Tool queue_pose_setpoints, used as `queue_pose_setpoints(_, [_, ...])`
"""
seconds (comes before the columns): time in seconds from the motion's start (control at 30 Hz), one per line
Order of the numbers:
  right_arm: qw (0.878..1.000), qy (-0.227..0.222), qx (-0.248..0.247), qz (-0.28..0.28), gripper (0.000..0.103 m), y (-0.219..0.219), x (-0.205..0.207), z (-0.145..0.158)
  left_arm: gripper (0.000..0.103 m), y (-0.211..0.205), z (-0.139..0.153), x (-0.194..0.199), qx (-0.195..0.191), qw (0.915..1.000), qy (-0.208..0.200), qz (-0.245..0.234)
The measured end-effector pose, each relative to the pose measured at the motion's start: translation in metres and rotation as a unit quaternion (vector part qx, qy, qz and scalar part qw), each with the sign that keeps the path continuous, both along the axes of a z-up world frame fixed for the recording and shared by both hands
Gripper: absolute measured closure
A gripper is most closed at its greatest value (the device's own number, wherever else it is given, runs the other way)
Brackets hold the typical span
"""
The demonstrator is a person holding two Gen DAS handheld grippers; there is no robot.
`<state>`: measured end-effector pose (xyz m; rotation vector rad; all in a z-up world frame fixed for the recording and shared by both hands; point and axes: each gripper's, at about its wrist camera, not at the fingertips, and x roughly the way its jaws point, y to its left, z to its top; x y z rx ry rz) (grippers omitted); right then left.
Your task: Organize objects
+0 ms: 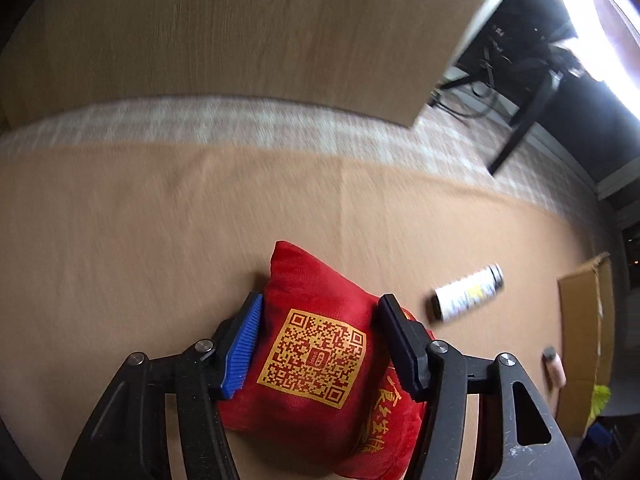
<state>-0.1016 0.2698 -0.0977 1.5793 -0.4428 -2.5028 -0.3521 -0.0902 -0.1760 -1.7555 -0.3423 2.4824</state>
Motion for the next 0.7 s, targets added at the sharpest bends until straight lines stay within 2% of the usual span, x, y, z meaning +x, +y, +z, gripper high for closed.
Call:
queue_pose_setpoints(0.2, [1.0, 0.004, -0.008, 0.009, 0.041, -0.001, 0.001, 0.0, 0.041, 0.027, -0.003, 0.054, 0.024, 0.9994, 0.011, -0.02])
queue_pose_setpoints(0.43, [1.0, 0.001, -0.014, 0.013, 0.041, 0.005, 0.009, -0.004, 0.041, 0.089, -0.004, 0.113, 0.035, 0.9955, 0.022, -0.085])
queue_pose_setpoints(0.7, [1.0, -0.007, -0.019, 0.007, 0.041, 0.021, 0.022, -0.013, 0.041, 0.141, -0.006, 0.147, 0.039, 0.989, 0.023, -0.141])
